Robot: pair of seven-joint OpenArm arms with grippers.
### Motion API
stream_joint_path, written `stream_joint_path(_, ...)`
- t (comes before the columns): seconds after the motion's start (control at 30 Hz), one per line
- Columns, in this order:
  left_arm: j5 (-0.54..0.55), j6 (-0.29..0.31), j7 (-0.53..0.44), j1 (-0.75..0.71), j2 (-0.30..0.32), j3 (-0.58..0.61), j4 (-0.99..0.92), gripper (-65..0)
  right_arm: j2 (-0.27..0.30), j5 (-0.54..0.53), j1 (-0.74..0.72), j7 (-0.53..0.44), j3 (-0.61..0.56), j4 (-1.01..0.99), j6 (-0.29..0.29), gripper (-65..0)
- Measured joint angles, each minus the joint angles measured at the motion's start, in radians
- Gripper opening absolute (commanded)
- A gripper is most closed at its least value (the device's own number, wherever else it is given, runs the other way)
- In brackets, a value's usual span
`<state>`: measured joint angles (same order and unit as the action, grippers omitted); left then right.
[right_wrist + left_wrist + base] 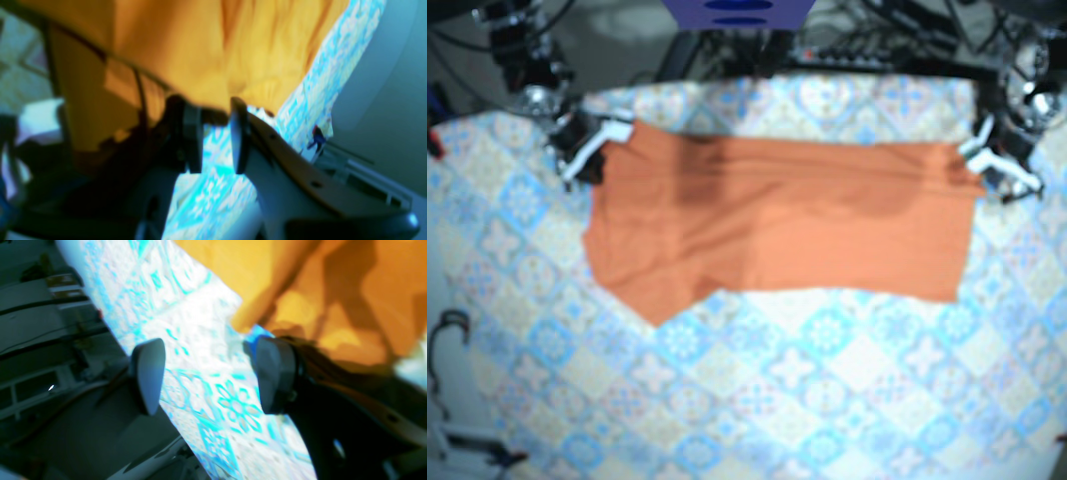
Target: Fold the T-shirt properly
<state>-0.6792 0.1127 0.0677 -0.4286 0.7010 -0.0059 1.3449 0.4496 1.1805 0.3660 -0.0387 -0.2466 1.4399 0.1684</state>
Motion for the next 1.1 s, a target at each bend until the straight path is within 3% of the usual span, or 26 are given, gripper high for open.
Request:
stream_joint_path(0.37,0.003,0.0,0.008,-0.051,0.027,-0.001,0.002,-23.0,0.005,0.0,0.068,0.004,0.075,0.006,0.003,-49.3)
stream_joint_path(1.1,0.007,0.001,-0.004,-0.073,0.025,0.0,0.009,-23.0,0.002,0.0,0.254,0.003,0.143,0.144,0.001,-49.3)
